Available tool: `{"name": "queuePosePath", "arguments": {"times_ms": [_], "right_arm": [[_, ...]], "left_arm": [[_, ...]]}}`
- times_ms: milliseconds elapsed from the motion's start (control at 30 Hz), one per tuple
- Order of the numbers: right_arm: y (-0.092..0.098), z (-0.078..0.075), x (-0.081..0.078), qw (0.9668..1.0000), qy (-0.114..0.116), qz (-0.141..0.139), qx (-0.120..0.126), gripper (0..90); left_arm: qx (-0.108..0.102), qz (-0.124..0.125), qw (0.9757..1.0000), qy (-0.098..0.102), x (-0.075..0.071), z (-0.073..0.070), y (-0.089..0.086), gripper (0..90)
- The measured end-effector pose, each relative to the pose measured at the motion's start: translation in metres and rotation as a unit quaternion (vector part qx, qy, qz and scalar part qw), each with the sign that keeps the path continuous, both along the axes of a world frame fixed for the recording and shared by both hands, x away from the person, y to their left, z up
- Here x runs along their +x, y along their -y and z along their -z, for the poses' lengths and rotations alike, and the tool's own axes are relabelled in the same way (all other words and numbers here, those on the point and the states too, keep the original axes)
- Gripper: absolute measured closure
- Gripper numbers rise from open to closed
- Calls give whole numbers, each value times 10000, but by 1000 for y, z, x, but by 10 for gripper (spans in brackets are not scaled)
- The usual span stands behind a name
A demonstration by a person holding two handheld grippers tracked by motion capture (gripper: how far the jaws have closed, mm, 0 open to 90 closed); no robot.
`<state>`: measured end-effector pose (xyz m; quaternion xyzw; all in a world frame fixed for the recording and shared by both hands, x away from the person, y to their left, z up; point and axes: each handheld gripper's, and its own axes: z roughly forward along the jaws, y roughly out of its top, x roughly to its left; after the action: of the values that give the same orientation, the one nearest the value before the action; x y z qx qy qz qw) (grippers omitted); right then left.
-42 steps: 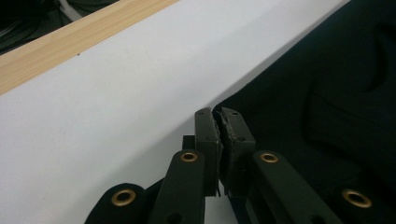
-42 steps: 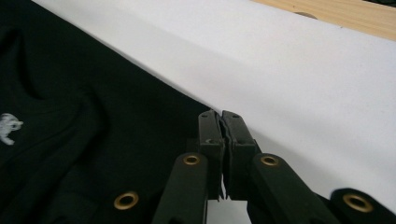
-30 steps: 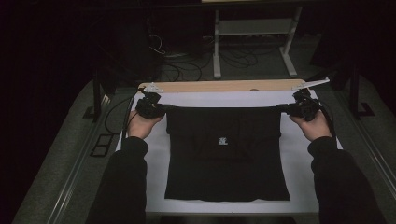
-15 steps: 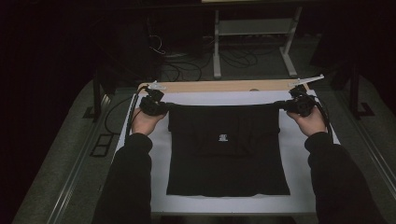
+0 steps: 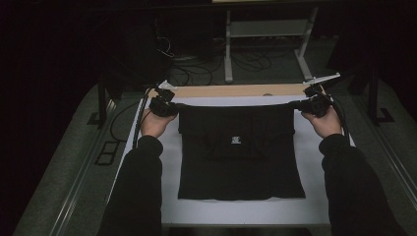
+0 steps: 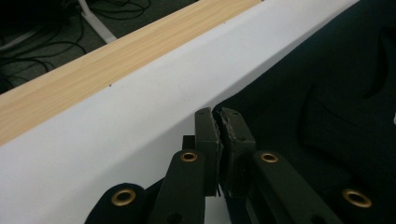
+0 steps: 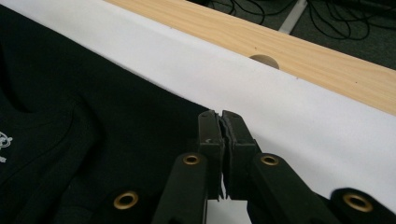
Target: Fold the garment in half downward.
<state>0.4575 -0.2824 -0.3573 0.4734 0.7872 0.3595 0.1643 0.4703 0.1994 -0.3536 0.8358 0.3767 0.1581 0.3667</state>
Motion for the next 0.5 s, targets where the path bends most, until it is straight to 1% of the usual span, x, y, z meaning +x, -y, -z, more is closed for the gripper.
{"name": "queuePosePath", "arguments": {"times_ms": [67,100,167,200,267,333,367,433,500], "right_arm": [[-1,2,1,10000,-26,21,6,859],[-1,3,1,10000,-30,17,-12,859],[-1,4,3,10000,-48,15,-19,858],[-1,5,3,10000,-50,22,-1,858],[-1,7,6,10000,-85,35,26,858],[-1,9,7,9999,-114,49,28,857],[-1,11,8,9999,-121,51,39,857],[0,13,10,9998,-178,78,73,856],[0,15,11,9996,-242,97,129,852]], "left_arm": [[49,17,10000,15,3,2,0,854],[35,7,10000,3,5,4,0,854],[63,-59,10000,15,7,6,2,851],[83,-37,10000,-12,9,7,2,851],[125,-42,9999,1,12,9,4,851],[223,-4,9998,-18,15,10,6,851],[239,19,9997,-28,16,11,7,850],[181,16,9998,-76,17,13,7,848],[197,36,9997,-133,17,14,7,847]]}}
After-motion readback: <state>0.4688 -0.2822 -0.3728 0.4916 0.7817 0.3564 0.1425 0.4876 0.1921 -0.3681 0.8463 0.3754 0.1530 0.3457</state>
